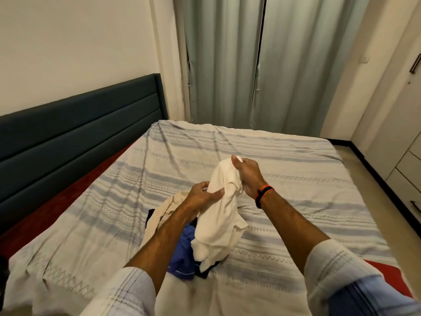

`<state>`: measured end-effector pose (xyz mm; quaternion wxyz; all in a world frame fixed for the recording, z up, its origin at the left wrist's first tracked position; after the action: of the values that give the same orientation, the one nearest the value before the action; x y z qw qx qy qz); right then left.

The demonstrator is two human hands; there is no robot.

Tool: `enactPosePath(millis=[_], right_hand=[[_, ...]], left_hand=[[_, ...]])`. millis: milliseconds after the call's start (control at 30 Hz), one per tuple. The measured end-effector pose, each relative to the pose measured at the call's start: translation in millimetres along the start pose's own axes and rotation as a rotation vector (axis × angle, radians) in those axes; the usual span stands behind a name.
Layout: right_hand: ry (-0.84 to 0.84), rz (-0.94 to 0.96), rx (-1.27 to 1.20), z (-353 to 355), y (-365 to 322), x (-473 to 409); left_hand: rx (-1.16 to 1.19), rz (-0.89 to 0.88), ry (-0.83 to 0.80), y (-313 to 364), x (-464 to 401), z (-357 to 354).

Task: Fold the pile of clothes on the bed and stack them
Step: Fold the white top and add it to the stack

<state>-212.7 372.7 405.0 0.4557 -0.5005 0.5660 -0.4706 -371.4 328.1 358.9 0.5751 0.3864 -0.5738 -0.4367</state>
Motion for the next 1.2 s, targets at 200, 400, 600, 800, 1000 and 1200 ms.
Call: enactPosePath(millis=[200, 400, 600, 800, 1000, 1200], right_hand=[[-0.095, -0.077, -0.257, 29, -27, -17], [-0.217, -0.093, -0.352, 48, -41, -20], [-0.316, -0.076, -0.385, 78, -30, -20], [-0.463, -0.027, 0.026, 109, -10, -15], [-0.429, 0.101, 0.262, 101, -5, -14], [-0.163, 0.382, 0.178, 78, -14, -6]], left_hand=[[-0.008, -0.253, 0.338, 10, 1, -37], [-0.27, -0.334, 0.391, 22, 7, -80], [-0.177, -0.298, 0.487, 45, 4, -93], [0.087, -0.261, 0.367, 88, -4, -104], [0.089, -0.061, 0.314, 118, -17, -101], [0.374, 0.023, 0.232, 120, -23, -85]])
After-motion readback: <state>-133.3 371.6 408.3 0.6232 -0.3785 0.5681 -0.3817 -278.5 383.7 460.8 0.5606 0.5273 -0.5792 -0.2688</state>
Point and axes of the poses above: each hand's wrist, its own x-axis away from the middle knuckle, its own z-axis out of the back of the hand, y = z × x, the point moved 2 cm from there along -x, towards the middle knuckle, and after that the axes turned 6 degrees about z, right-handed, at the moved point
